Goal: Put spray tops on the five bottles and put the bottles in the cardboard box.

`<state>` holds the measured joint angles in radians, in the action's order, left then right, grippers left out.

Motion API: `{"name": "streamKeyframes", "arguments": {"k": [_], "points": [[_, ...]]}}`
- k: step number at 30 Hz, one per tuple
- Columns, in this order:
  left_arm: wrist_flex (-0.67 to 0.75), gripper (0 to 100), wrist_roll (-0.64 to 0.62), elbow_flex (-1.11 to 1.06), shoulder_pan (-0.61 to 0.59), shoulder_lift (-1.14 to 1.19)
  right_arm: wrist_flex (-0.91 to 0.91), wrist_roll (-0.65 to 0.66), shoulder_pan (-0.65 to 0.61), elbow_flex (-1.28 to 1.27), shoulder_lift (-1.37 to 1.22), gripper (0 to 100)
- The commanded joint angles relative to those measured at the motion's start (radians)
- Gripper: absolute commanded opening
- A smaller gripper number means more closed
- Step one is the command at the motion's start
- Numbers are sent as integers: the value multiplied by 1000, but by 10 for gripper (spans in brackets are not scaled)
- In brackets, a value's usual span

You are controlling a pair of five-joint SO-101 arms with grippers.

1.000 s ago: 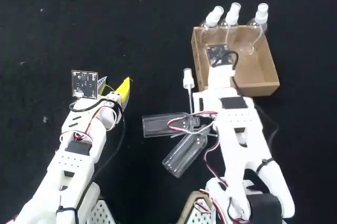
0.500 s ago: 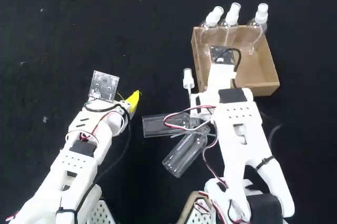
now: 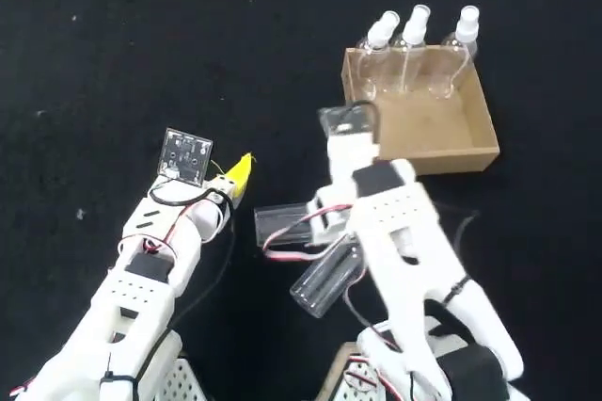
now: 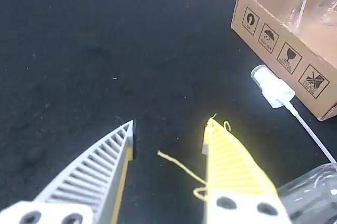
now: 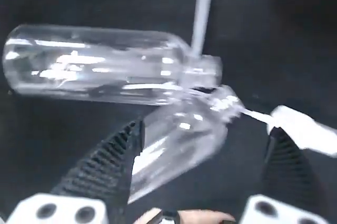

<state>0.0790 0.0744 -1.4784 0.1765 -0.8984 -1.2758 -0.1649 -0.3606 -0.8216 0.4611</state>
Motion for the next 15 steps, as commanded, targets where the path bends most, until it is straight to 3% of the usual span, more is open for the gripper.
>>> {"name": "streamKeyframes", "arguments": {"k": [1,10,15], "points": [[20,209,9,13,5,-2,61,-8,-74,-31,38,331],[20,209,9,13,1,-2,54,5,109,-67,38,358],[20,209,9,13,7,-2,20,129,138,-113,38,356]]}}
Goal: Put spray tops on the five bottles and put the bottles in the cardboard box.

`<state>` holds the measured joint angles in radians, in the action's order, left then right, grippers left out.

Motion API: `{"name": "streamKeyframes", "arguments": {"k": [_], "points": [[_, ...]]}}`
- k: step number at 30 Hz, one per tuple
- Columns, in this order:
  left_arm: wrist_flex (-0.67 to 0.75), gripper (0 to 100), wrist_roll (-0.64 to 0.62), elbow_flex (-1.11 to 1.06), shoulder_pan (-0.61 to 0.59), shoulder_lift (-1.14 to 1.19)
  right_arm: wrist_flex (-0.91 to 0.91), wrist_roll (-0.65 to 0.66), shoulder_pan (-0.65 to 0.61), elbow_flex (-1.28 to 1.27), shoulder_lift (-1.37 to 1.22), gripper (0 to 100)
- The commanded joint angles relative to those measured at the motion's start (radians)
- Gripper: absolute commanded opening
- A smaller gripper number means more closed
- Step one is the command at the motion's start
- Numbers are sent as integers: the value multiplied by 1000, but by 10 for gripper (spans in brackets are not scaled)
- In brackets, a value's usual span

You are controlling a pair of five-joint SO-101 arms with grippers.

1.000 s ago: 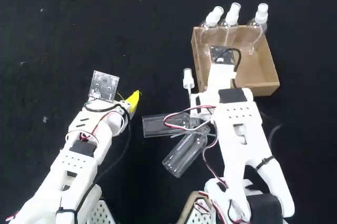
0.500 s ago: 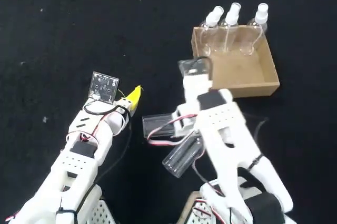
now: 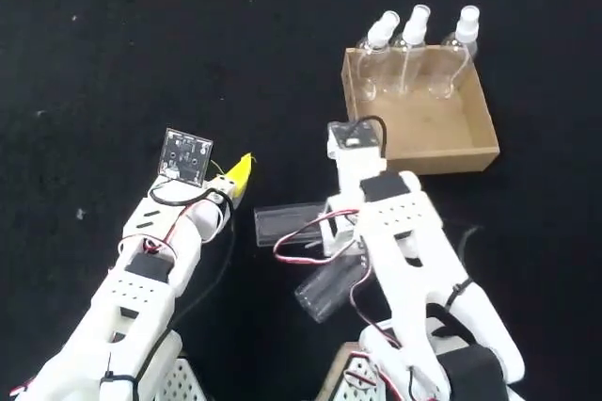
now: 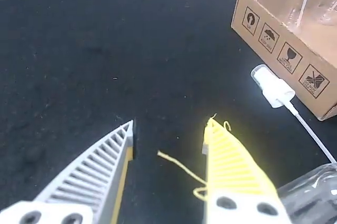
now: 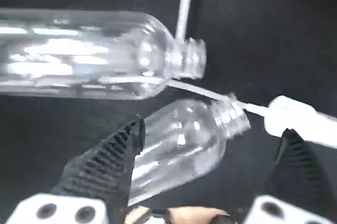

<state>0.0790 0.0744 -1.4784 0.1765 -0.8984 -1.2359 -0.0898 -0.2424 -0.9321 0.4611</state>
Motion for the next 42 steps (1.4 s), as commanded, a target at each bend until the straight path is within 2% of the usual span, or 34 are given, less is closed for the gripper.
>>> {"name": "streamKeyframes", "arguments": {"k": [1,11,14,18,20,24,26,29,33,36,42], "points": [[20,209,9,13,7,-2,-23,66,20,-7,38,356],[25,209,9,2,7,-2,-25,103,20,13,45,357],[26,209,9,2,7,-2,-121,141,28,133,45,357],[26,209,9,2,7,-2,-382,333,25,383,45,357],[26,209,9,2,7,-3,-466,542,26,452,38,357],[26,209,9,2,-2,-11,-517,1048,28,414,45,357],[25,209,2,8,-42,-12,-516,1189,28,371,45,357],[25,209,-86,31,-133,-12,-512,1312,20,314,45,360],[25,209,-376,67,-312,-3,-488,1447,20,254,45,361],[25,209,-529,79,-412,-2,-488,1504,20,208,45,359],[26,209,-557,81,-433,-2,-423,1548,18,130,45,357]]}}
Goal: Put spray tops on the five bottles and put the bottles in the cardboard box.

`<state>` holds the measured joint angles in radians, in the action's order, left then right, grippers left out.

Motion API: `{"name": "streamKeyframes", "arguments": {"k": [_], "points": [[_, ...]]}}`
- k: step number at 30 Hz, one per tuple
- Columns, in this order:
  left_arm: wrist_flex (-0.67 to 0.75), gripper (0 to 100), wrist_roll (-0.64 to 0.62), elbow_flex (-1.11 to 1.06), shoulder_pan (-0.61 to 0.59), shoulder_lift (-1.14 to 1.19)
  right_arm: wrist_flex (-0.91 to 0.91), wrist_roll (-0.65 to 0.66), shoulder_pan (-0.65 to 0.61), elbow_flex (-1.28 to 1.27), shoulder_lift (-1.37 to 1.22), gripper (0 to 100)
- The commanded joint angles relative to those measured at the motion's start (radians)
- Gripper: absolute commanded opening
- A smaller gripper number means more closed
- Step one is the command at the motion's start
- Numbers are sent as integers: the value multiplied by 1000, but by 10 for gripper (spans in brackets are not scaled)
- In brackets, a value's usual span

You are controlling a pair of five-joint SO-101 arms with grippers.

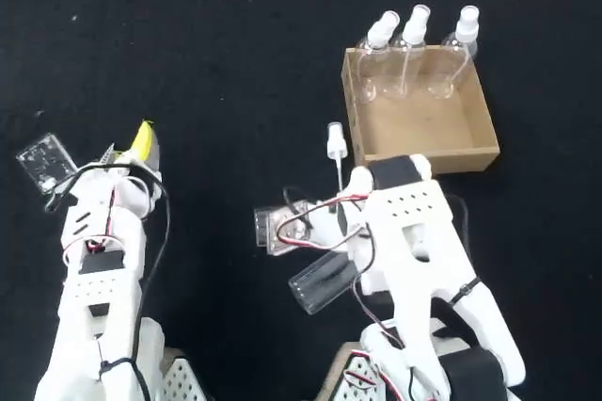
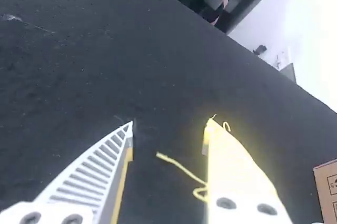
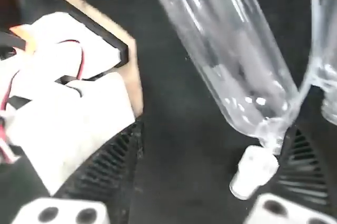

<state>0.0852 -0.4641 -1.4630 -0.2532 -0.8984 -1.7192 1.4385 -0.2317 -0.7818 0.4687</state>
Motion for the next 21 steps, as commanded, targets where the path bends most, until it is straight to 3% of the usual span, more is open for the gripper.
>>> {"name": "streamKeyframes", "arguments": {"k": [1,16,19,21], "points": [[20,209,-18,65,-4,-2,98,20,8,-45,38,357],[20,209,-18,65,-2,-2,468,15,8,-283,38,357],[20,209,-18,65,-2,-2,474,-77,8,-274,38,342],[20,209,-18,65,-1,-2,473,-147,8,-254,38,277]]}}
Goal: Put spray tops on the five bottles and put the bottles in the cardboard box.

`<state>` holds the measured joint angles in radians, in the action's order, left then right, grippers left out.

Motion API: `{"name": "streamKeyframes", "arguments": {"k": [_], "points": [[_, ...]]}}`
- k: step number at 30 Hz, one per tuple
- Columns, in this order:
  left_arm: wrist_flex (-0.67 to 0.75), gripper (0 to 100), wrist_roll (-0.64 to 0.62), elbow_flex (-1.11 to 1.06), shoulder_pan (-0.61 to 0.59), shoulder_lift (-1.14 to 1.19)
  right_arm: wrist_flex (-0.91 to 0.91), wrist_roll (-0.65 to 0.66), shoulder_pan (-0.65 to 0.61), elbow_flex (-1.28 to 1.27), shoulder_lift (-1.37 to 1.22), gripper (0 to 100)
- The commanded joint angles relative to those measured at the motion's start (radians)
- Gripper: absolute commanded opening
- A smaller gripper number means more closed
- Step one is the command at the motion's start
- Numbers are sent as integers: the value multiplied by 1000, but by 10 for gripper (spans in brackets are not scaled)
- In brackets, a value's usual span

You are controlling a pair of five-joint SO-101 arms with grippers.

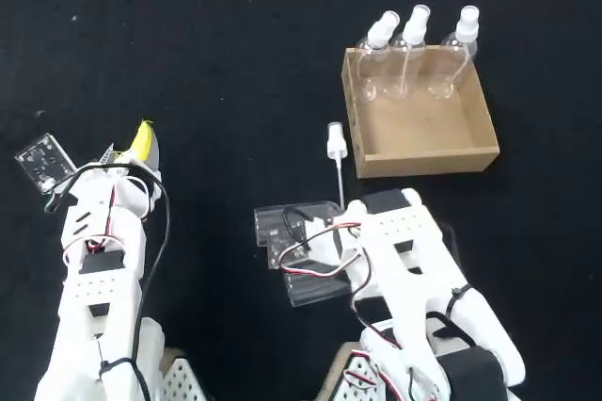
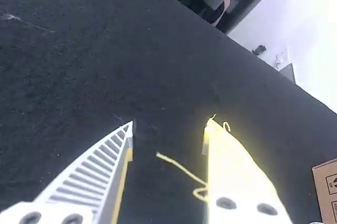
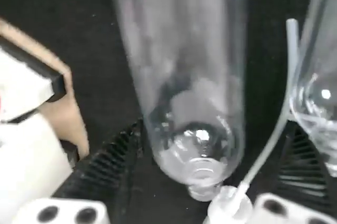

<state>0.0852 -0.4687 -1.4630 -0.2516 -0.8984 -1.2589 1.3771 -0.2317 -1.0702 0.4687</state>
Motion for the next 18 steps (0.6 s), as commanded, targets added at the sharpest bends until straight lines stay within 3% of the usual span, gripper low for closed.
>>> {"name": "streamKeyframes", "arguments": {"k": [1,5,11,18], "points": [[20,209,-14,65,-2,-2,12,-117,8,44,38,238],[20,209,-14,65,-2,-2,12,-192,8,47,38,119],[20,209,-14,65,-2,-2,-9,-275,15,73,38,96],[20,209,-14,65,-2,-2,-408,-354,66,421,38,96]]}}
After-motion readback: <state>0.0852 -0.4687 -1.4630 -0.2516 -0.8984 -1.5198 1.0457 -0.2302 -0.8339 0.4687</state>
